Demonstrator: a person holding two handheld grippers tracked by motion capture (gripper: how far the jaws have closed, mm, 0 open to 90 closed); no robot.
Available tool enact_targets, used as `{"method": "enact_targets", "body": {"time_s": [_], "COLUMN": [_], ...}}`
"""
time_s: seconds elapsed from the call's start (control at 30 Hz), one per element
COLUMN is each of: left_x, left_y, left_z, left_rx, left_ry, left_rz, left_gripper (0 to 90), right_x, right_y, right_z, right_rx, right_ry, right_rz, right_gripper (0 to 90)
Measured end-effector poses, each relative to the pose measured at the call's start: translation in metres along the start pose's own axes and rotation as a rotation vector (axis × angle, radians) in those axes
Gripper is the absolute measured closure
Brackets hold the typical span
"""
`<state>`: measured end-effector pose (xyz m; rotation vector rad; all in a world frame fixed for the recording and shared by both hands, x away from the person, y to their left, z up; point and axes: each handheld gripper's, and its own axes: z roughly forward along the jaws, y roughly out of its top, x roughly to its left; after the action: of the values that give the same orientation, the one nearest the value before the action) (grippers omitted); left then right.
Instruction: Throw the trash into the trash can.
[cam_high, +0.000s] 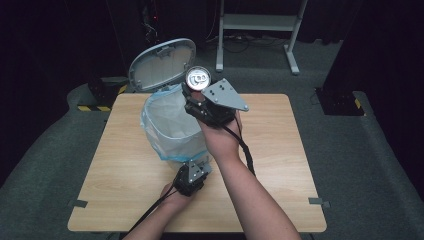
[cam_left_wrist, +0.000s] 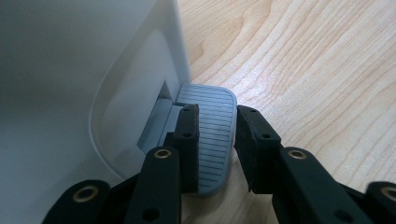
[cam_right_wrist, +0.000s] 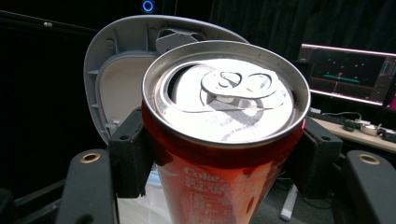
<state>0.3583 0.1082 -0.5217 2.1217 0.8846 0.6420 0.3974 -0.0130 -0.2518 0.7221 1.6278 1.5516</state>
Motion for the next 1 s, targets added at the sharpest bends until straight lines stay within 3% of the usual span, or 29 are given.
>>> {"method": "enact_targets", "body": {"time_s": [0.37,0.8,0.9,1.0], "left_x": [0.001,0.001,0.001,0.001], "left_y": [0.000,0.000,0.000,0.000], "left_z": [0.000,0.000,0.000,0.000], "left_rx": [-0.001,-0.002,-0.002,-0.002], "left_ry": [-0.006,-0.007,-0.006,-0.007], "left_rz": [-0.006,-0.008,-0.004,-0.004], "left_gripper": [69.8,69.7,69.7,69.7], "right_x": [0.009,0.007,0.006,0.007], "right_y": [-0.002,-0.009,-0.009,-0.010], "right_z": [0.029,0.052,0.055,0.054], "right_rx": [0.042,0.089,0.125,0.137], "right_ry": [0.025,0.042,0.038,0.037], "right_rz": [0.008,0.034,0.062,0.064], "right_gripper": [33.5,33.0,22.5,21.1]}}
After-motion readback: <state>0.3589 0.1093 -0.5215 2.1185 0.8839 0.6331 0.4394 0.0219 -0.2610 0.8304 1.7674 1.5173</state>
